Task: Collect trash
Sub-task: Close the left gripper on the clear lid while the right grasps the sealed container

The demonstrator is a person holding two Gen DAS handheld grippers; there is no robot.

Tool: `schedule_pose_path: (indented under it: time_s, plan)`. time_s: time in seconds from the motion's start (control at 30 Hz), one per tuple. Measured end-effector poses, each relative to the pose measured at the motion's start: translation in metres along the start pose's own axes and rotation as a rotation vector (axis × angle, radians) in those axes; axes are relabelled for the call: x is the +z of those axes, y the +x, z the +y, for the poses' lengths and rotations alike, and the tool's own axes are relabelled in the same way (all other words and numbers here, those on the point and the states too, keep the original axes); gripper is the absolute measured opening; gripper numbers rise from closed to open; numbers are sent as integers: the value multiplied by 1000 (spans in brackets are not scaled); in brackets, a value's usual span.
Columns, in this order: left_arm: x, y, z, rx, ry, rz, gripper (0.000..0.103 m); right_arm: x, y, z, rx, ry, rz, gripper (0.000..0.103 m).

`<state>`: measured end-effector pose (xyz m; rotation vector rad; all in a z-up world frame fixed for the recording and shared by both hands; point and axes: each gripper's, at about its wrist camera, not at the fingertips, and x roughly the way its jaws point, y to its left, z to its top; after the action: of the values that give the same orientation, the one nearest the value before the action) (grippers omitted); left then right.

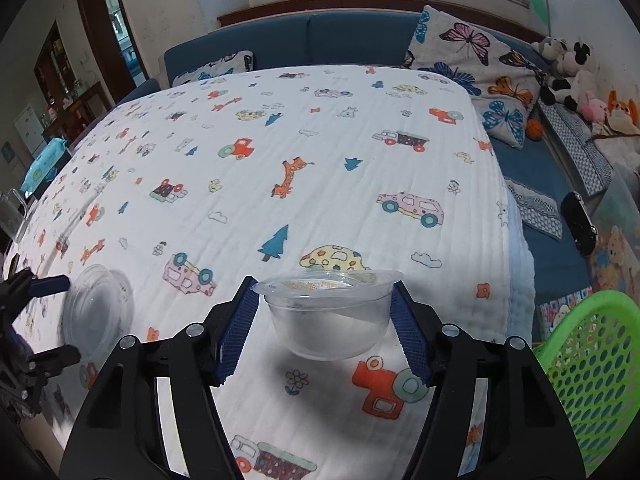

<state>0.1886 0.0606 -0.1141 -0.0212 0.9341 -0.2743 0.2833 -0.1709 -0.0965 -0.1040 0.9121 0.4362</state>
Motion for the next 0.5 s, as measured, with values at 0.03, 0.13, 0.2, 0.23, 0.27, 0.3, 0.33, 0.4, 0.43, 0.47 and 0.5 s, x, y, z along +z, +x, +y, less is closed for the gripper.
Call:
schedule_pose_path:
  time_s: [0.03,0.13,0.2,0.23,0.27,0.3,0.33,0.4,0.43,0.47,0.5]
  plan:
    - [1,2,-1,-1,6,7,94,0,-2,0,1,-1,-3,66]
    - [2,9,-4,-3,33,29,95,-2,-5,-1,1,-1,-6,66]
    - [2,13,-5,-2,47,41,95,-3,-7,-1,1,-1,-7,66]
    - [2,14,-6,5,57,45,95,-4,-8,-1,1,0,-7,66]
    - [3,16,-7,9,63,49,95,-5,-8,-1,1,1,-7,66]
    - [3,17,-7,11,66,52,95,-5,-8,-2,-1,1,-7,66]
    - [3,19,-7,12,68,55,95,-6,-9,-2,-1,1,-6,66]
    - [3,22,-7,18,75,60,95,-6,-11,-2,-2,1,-7,66]
    - [3,22,-8,23,81,57,95,-7,-12,-2,-2,2,-9,66]
    - [3,23,-8,28,85,55,95,-7,-14,-2,-1,2,-12,66]
    - [3,23,-9,30,87,55,93,-8,-16,-2,1,3,-15,66]
